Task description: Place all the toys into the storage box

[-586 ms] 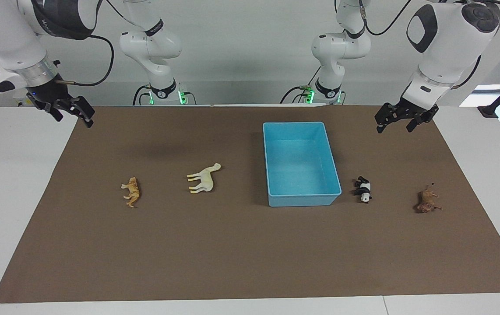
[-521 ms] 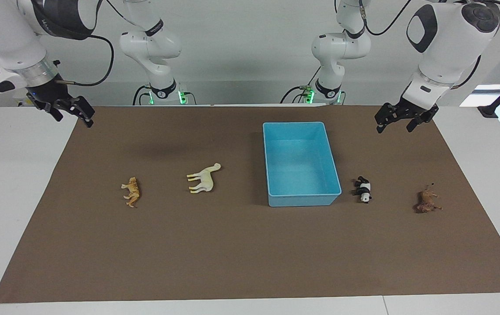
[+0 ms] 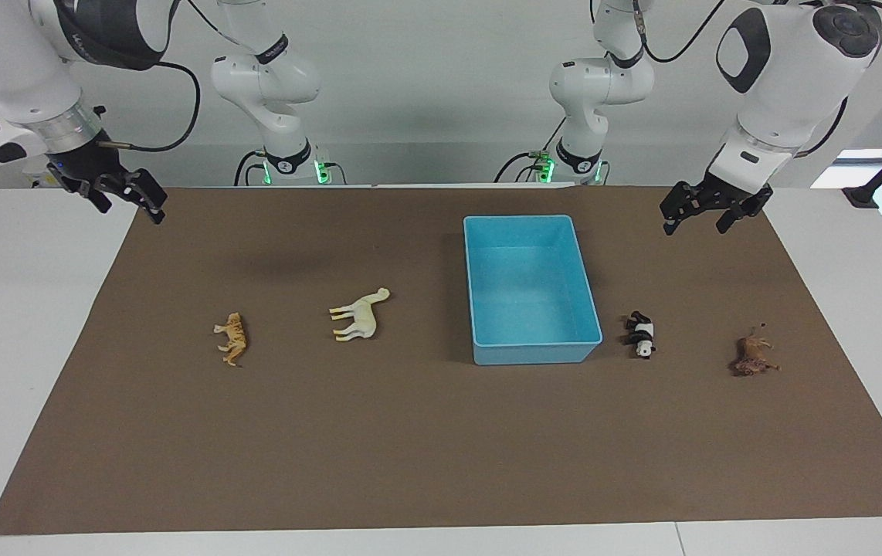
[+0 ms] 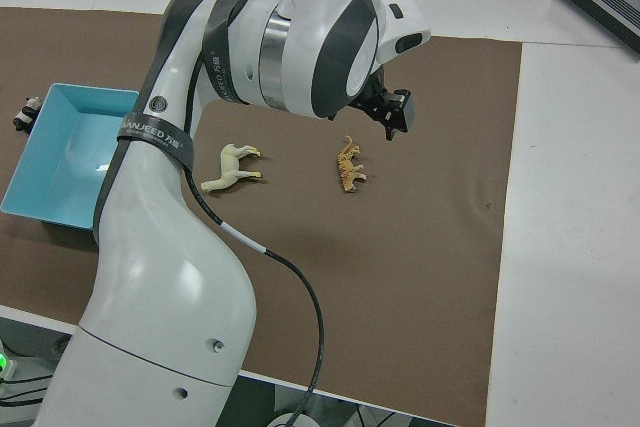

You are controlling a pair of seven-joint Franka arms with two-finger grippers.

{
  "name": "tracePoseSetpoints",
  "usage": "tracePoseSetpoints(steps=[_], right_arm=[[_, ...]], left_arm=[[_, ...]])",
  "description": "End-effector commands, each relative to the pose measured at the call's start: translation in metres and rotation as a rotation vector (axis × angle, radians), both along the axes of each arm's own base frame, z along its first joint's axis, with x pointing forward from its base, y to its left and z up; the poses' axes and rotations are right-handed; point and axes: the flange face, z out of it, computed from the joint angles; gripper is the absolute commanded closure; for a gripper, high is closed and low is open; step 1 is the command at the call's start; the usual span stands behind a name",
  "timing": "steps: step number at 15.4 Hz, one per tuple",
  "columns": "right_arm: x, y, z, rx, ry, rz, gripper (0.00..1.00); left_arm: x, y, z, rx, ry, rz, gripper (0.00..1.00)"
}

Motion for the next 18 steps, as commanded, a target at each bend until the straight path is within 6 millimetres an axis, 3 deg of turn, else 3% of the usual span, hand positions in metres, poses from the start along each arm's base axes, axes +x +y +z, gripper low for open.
tracePoseSetpoints(steps=[1,4,5,6,7,11,13,15,18], right_arm=[[-0.006,0.000,0.010,0.000,-0.007,-0.011,0.00],[-0.005,0.005,0.011,-0.001,-0.015,0.003,0.00],[-0.005,0.005,0.011,-0.001,-0.015,0.003,0.00],[-0.004,0.007,0.010,-0.001,-0.016,0.006,0.00],[-0.003,0.008,0.011,-0.002,-0.021,0.009,0.00],[0.006,0.009,-0.004,0.001,-0.043,0.130,0.00],[0.016,0.010,-0.020,0.003,-0.029,0.180,0.00],[0.038,0.011,-0.057,0.013,0.000,0.277,0.00],[0.061,0.012,-0.104,0.031,-0.009,0.343,0.00]], left_arm=[[-0.008,0.008,0.001,0.011,-0.004,0.010,0.00],[-0.002,0.010,-0.016,0.007,-0.081,0.022,0.00],[-0.001,0.011,-0.030,0.007,-0.079,0.021,0.00],[0.007,0.019,-0.047,0.007,-0.073,0.022,0.00],[0.020,0.018,-0.075,0.006,-0.065,0.021,0.00],[0.043,0.010,-0.149,-0.001,-0.094,0.012,0.00],[0.039,0.011,-0.184,-0.001,-0.097,0.013,0.00],[0.023,0.012,-0.215,0.000,-0.082,0.012,0.00],[0.016,0.011,-0.230,0.003,-0.057,0.006,0.00]])
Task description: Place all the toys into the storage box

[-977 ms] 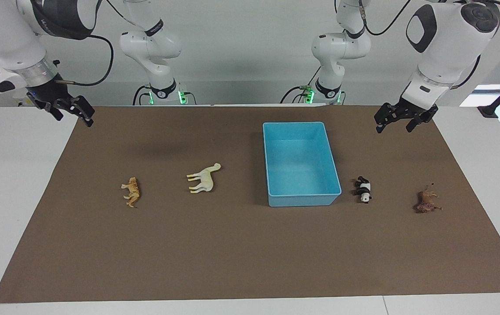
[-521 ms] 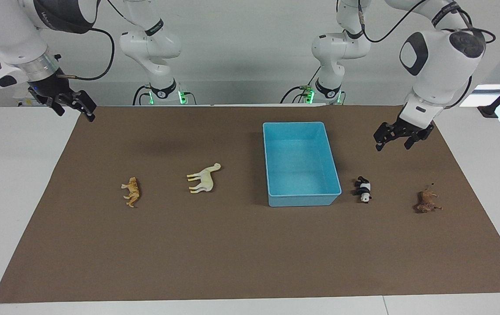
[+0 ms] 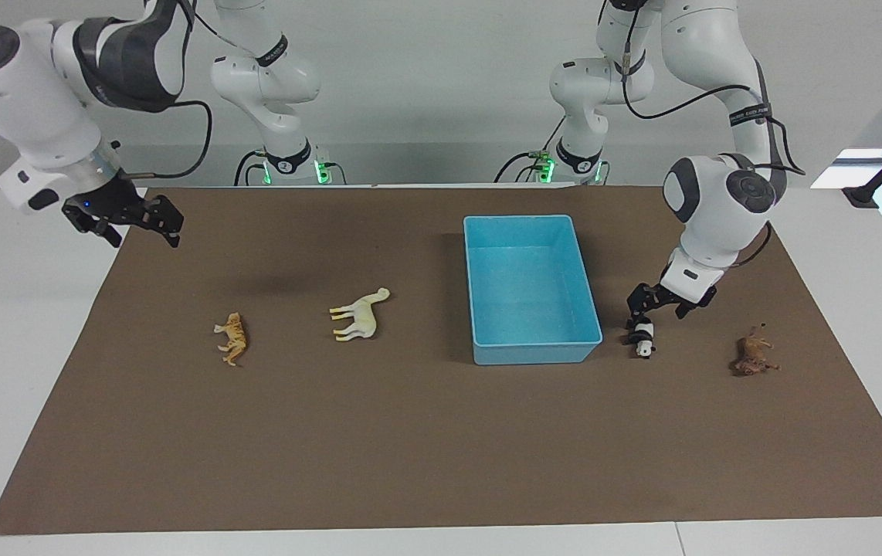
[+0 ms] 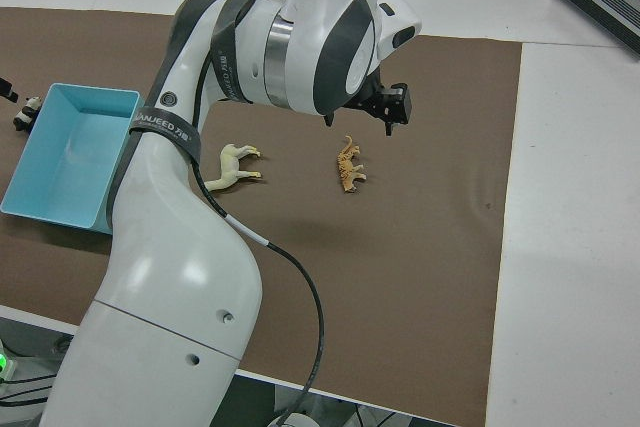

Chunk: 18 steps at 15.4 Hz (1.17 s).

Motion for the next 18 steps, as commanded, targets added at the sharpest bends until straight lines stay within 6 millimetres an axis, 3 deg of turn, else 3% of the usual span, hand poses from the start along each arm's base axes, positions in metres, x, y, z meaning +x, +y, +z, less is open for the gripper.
tracePoseSetpoints(steps=[1,4,6,9,13,14,16,17,18], right_arm=[[0.017,0.008,-0.046,0.017,-0.009,0.086,0.00],[0.020,0.033,-0.093,0.010,-0.056,0.201,0.00],[0.021,0.046,-0.120,0.005,-0.081,0.255,0.00],[0.023,0.059,-0.146,0.002,-0.085,0.300,0.00],[0.027,0.058,-0.173,0.001,-0.072,0.335,0.00],[0.024,0.057,-0.186,0.002,-0.065,0.338,0.00],[0.020,0.058,-0.202,0.004,-0.063,0.333,0.00],[0.020,0.058,-0.212,0.011,-0.054,0.327,0.00],[0.022,0.058,-0.219,0.011,-0.060,0.326,0.00]], left_arm=[[-0.009,0.001,-0.005,0.010,-0.011,-0.022,0.00],[-0.007,-0.001,-0.024,0.008,-0.014,-0.025,0.00],[-0.006,-0.019,-0.038,0.007,-0.019,-0.058,0.00],[0.000,-0.015,-0.048,0.005,-0.037,-0.057,0.00],[0.001,-0.014,-0.055,0.004,-0.039,-0.055,0.00],[0.002,-0.013,-0.054,0.004,-0.037,-0.051,0.34],[0.006,-0.010,-0.050,0.004,-0.037,-0.044,0.82],[0.007,-0.008,-0.048,0.004,-0.029,-0.044,1.00],[0.010,-0.006,-0.044,0.004,-0.026,-0.038,1.00]])
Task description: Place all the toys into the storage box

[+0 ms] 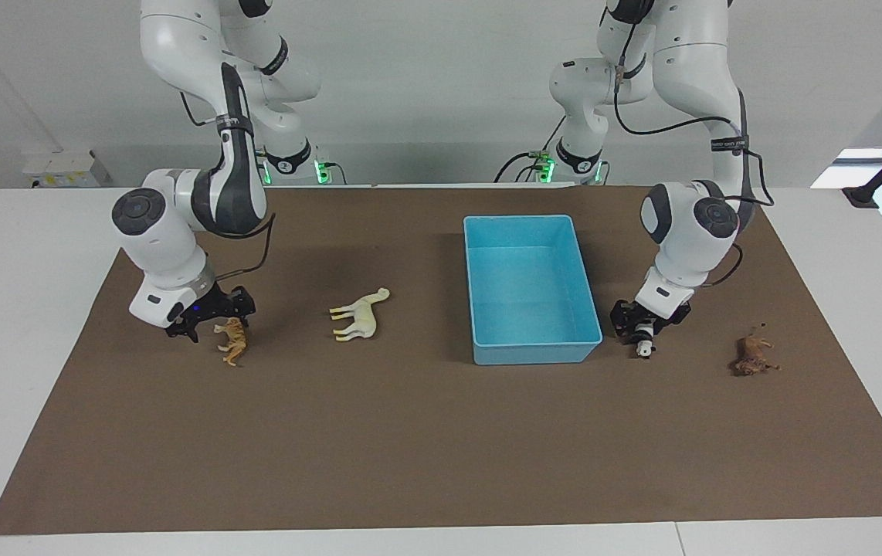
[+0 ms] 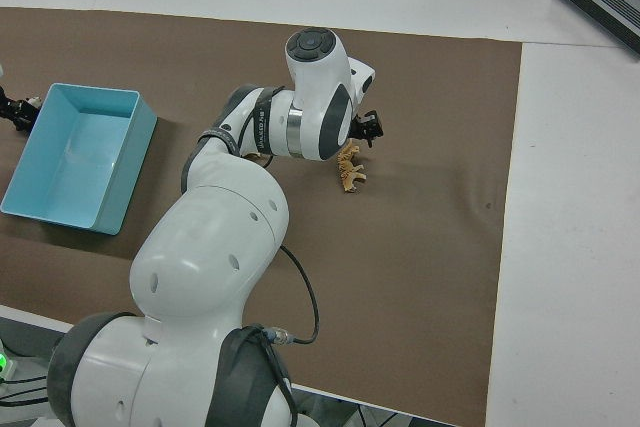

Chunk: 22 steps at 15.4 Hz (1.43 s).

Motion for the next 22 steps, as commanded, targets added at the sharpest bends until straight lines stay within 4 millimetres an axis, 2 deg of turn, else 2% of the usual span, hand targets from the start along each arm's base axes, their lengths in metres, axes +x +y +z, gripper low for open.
tracePoseSetpoints(steps=[1,2,3,5,6,7,8,10,12,13,14,15,16,17,20,21,22], right_arm=[[0.000,-0.002,-0.017,0.020,-0.017,0.006,0.00],[0.000,-0.001,-0.018,0.020,-0.017,0.006,0.00],[0.000,-0.001,-0.018,0.020,-0.017,0.006,0.00],[0.000,-0.001,-0.019,0.020,-0.019,0.006,0.00],[-0.001,-0.001,-0.021,0.020,-0.016,0.006,0.00],[-0.003,-0.002,-0.024,0.020,-0.019,0.005,0.00],[-0.007,-0.002,-0.029,0.023,-0.016,0.001,0.00],[-0.010,-0.001,-0.032,0.028,-0.010,-0.005,0.01],[-0.012,-0.001,-0.033,0.029,-0.007,-0.001,0.06],[-0.012,-0.001,-0.034,0.029,-0.004,0.001,0.15],[-0.013,-0.001,-0.035,0.029,-0.003,0.001,0.35],[-0.013,-0.001,-0.034,0.029,-0.001,-0.002,0.60],[-0.013,0.000,-0.034,0.029,-0.001,-0.007,0.86],[-0.012,-0.001,-0.033,0.029,-0.004,-0.010,1.00],[-0.009,-0.001,-0.031,0.028,-0.006,-0.007,1.00],[-0.009,0.000,-0.030,0.029,-0.006,-0.009,1.00],[-0.008,0.000,-0.030,0.029,-0.007,-0.014,1.00]], left_arm=[[0.013,0.007,0.009,0.009,0.016,-0.003,1.00],[0.021,0.008,0.020,0.009,0.030,-0.001,1.00],[0.032,0.005,0.043,0.006,0.050,0.003,1.00],[0.048,-0.004,0.102,0.004,0.099,0.028,1.00],[0.049,-0.011,0.128,0.006,0.126,0.060,1.00],[0.045,-0.023,0.146,0.009,0.148,0.097,1.00],[0.034,-0.054,0.163,0.011,0.156,0.128,1.00],[0.011,-0.112,0.169,0.026,0.160,0.199,1.00],[-0.020,-0.166,0.158,0.052,0.184,0.223,1.00],[-0.036,-0.183,0.151,0.065,0.194,0.236,1.00],[-0.047,-0.198,0.146,0.066,0.186,0.237,1.00],[-0.055,-0.208,0.142,0.064,0.175,0.236,0.80],[-0.058,-0.215,0.142,0.065,0.173,0.241,0.50],[-0.057,-0.213,0.145,0.062,0.169,0.230,0.00],[-0.053,-0.192,0.166,0.049,0.148,0.211,0.00],[-0.050,-0.180,0.172,0.045,0.140,0.205,0.00],[-0.043,-0.160,0.177,0.045,0.128,0.202,0.00]])
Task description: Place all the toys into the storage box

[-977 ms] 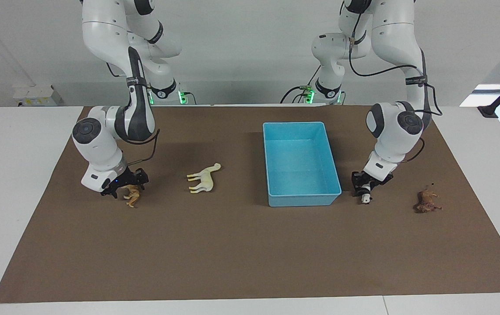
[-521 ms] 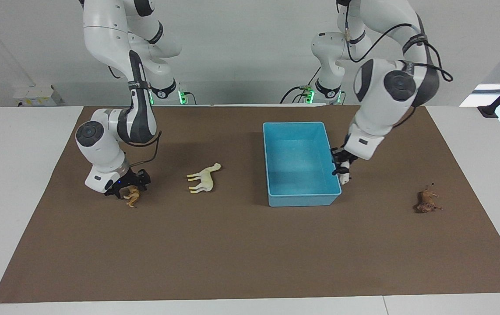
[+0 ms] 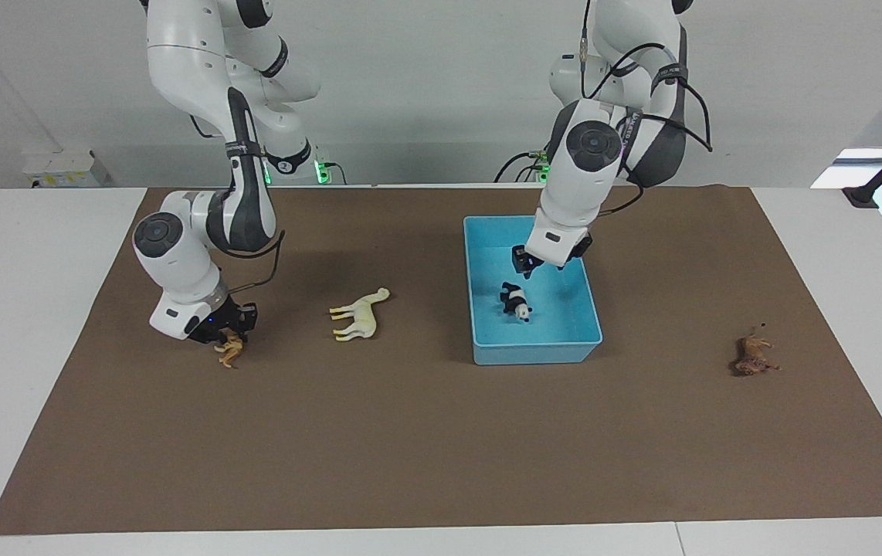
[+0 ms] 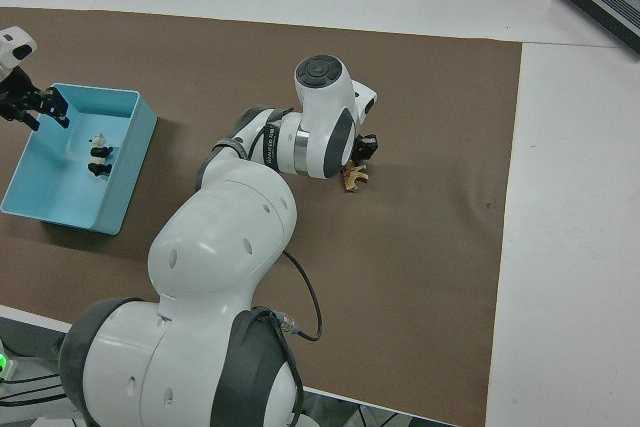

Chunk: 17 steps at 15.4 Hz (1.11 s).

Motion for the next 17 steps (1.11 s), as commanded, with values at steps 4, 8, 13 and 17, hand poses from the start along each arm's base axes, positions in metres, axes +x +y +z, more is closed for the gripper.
tracePoseSetpoints(steps=[4,8,13,17], right_arm=[[0.012,0.013,0.021,0.017,-0.029,0.015,1.00],[0.054,0.060,0.121,0.025,-0.056,-0.062,1.00],[0.050,0.235,0.228,0.133,-0.083,-0.283,1.00],[0.013,0.367,0.255,0.247,-0.080,-0.456,1.00]], left_arm=[[0.045,0.175,0.013,-0.031,-0.095,-0.141,0.00],[0.065,0.319,-0.019,-0.003,-0.227,-0.301,0.00],[0.075,0.373,-0.070,0.133,-0.224,-0.558,0.00],[0.056,0.384,-0.116,0.135,-0.240,-0.556,0.00]])
